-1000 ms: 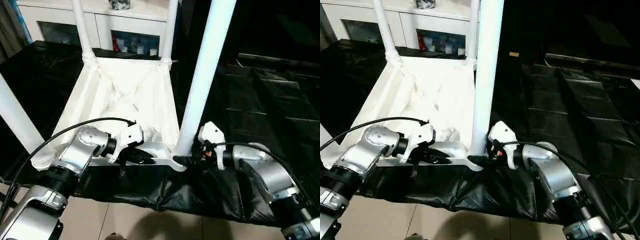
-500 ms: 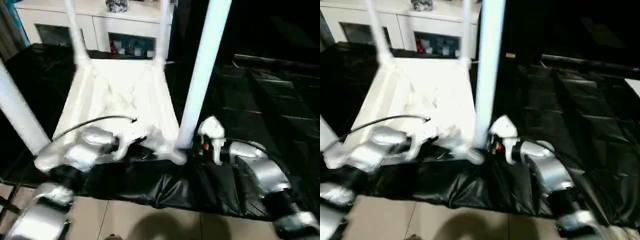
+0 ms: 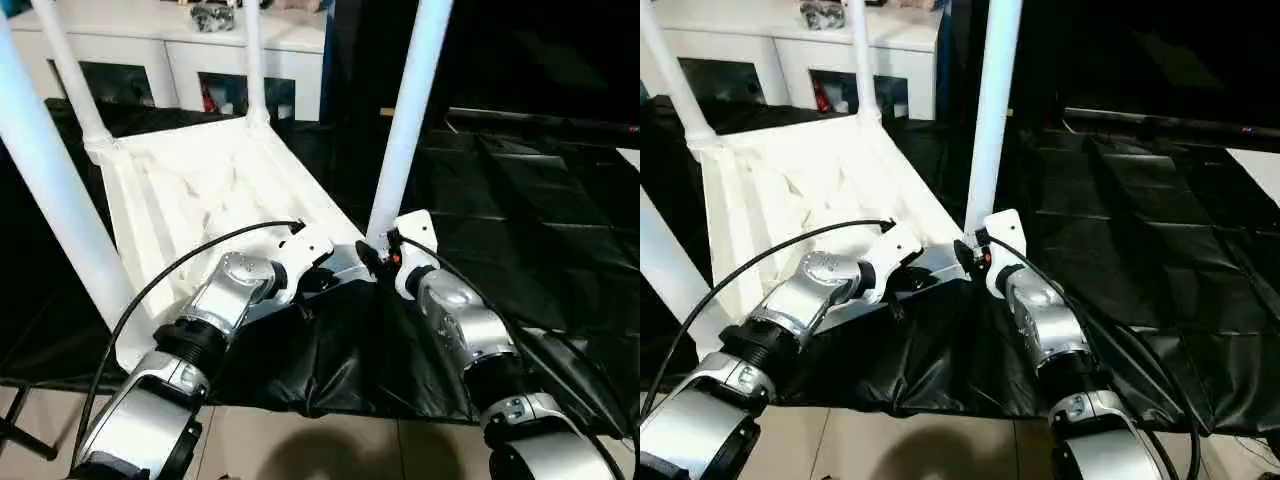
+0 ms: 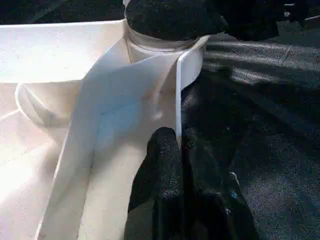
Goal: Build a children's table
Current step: Rotate leg to tighten
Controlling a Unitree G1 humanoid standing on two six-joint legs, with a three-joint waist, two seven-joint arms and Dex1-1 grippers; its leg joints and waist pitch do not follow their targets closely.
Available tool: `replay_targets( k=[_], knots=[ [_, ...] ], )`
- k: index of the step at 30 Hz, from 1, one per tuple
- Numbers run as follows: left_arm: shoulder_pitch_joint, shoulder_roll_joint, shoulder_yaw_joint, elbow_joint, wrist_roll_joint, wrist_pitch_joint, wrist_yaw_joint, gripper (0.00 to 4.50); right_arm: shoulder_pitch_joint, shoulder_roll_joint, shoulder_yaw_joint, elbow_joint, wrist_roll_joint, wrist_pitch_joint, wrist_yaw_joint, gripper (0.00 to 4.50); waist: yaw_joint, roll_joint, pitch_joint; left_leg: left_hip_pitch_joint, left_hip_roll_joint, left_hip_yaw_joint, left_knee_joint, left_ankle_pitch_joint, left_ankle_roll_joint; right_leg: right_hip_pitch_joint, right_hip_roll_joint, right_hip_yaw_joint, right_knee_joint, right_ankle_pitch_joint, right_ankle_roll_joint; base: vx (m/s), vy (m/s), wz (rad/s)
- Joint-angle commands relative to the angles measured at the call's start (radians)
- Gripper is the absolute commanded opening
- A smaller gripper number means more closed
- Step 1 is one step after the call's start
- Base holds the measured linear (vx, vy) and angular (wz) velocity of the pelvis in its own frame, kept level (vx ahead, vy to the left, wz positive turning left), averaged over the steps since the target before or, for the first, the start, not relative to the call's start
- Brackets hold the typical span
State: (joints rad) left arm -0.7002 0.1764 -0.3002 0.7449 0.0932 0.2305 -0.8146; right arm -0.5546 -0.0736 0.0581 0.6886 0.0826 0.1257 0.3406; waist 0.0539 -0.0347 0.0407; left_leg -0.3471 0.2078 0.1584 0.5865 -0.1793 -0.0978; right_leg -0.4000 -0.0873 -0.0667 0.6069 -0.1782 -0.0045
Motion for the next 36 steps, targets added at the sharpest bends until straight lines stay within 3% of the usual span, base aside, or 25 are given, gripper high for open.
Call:
replay_targets(
  k=[1, 4, 8, 9, 10, 15, 19, 20, 23, 30, 36],
  knots=[
    [0.013, -0.034, -0.039, -0.038, -0.029, -0.068, -0.065, 0.00, 0.016, 0.051, 0.086, 0.001, 0.014, -0.001, 0.143, 3.19, 0.004, -0.004, -0.046, -0.003, 0.005, -0.003, -0.082, -0.394, 0.010, 0.030, -0.049, 0.027, -0.109, -0.529, -0.087, 0.000, 0.000, 0.00],
    [0.035, 0.002, -0.029, -0.057, -0.040, -0.115, -0.123, 0.00, 0.032, 0.001, 0.092, -0.016, 0.012, -0.034, 0.224, 3.55, 0.003, -0.004, -0.048, -0.011, 0.009, -0.003, -0.085, -0.364, 0.018, 0.035, -0.051, 0.031, -0.103, -0.482, -0.098, 0.000, 0.000, 0.00],
    [0.064, 0.054, -0.021, -0.090, -0.071, -0.168, -0.227, 0.00, 0.055, -0.092, 0.114, -0.052, 0.006, -0.083, 0.350, 3.87, 0.011, -0.003, -0.054, -0.008, 0.014, 0.007, -0.081, -0.286, 0.038, 0.040, -0.048, 0.038, -0.085, -0.309, -0.166, 0.000, 0.000, 0.00],
    [0.064, 0.054, -0.021, -0.090, -0.071, -0.168, -0.227, 0.00, 0.055, -0.092, 0.114, -0.052, 0.006, -0.083, 0.350, 3.87, 0.011, -0.003, -0.054, -0.008, 0.014, 0.007, -0.081, -0.286, 0.038, 0.040, -0.048, 0.038, -0.085, -0.309, -0.166, 0.052, -0.010, 0.06],
    [0.069, 0.079, -0.019, -0.095, -0.082, -0.188, -0.275, 0.00, 0.069, -0.139, 0.129, -0.082, 0.012, -0.086, 0.432, 3.87, 0.017, -0.004, -0.056, -0.003, 0.013, 0.014, -0.077, -0.258, 0.051, 0.041, -0.045, 0.039, -0.080, -0.250, -0.191, 0.052, -0.010, 0.06],
    [0.075, 0.114, -0.014, -0.114, -0.112, -0.203, -0.373, 0.00, 0.093, -0.228, 0.170, -0.146, 0.019, -0.074, 0.618, 3.87, 0.036, -0.002, -0.059, -0.006, 0.017, 0.019, -0.073, -0.166, 0.082, 0.049, -0.045, 0.041, -0.061, -0.114, -0.229, 0.031, -0.007, 0.03],
    [0.085, 0.131, -0.016, -0.131, -0.126, -0.202, -0.438, 0.00, 0.091, -0.261, 0.189, -0.152, 0.012, -0.067, 0.702, 3.87, 0.038, -0.003, -0.056, -0.004, 0.019, 0.020, -0.075, -0.194, 0.073, 0.048, -0.048, 0.040, -0.064, -0.161, -0.230, 0.000, 0.000, 0.00],
    [0.090, 0.140, -0.017, -0.141, -0.136, -0.201, -0.468, 0.00, 0.088, -0.274, 0.204, -0.151, 0.006, -0.067, 0.730, 3.64, 0.038, -0.003, -0.054, -0.004, 0.019, 0.020, -0.077, -0.209, 0.066, 0.048, -0.048, 0.040, -0.067, -0.190, -0.225, 0.000, 0.000, 0.00],
    [0.093, 0.152, -0.020, -0.147, -0.139, -0.202, -0.503, 0.00, 0.087, -0.287, 0.218, -0.154, 0.005, -0.066, 0.755, 3.50, 0.038, -0.003, -0.053, -0.002, 0.020, 0.020, -0.078, -0.228, 0.054, 0.046, -0.050, 0.041, -0.071, -0.231, -0.211, 0.000, 0.000, 0.00],
    [0.094, 0.176, -0.024, -0.144, -0.140, -0.207, -0.558, 0.00, 0.082, -0.289, 0.214, -0.161, 0.030, -0.035, 0.810, 2.89, 0.039, -0.003, -0.055, -0.005, 0.020, 0.019, -0.078, -0.209, 0.054, 0.047, -0.048, 0.040, -0.066, -0.202, -0.211, 0.000, 0.000, 0.00],
    [0.092, 0.173, -0.011, -0.131, -0.148, -0.187, -0.562, 0.00, 0.094, -0.273, 0.206, -0.167, 0.057, -0.002, 0.836, 2.73, 0.041, -0.002, -0.054, -0.004, 0.021, 0.019, -0.079, -0.215, 0.048, 0.047, -0.049, 0.040, -0.068, -0.212, -0.213, 0.000, 0.000, 0.00]
  ],
)
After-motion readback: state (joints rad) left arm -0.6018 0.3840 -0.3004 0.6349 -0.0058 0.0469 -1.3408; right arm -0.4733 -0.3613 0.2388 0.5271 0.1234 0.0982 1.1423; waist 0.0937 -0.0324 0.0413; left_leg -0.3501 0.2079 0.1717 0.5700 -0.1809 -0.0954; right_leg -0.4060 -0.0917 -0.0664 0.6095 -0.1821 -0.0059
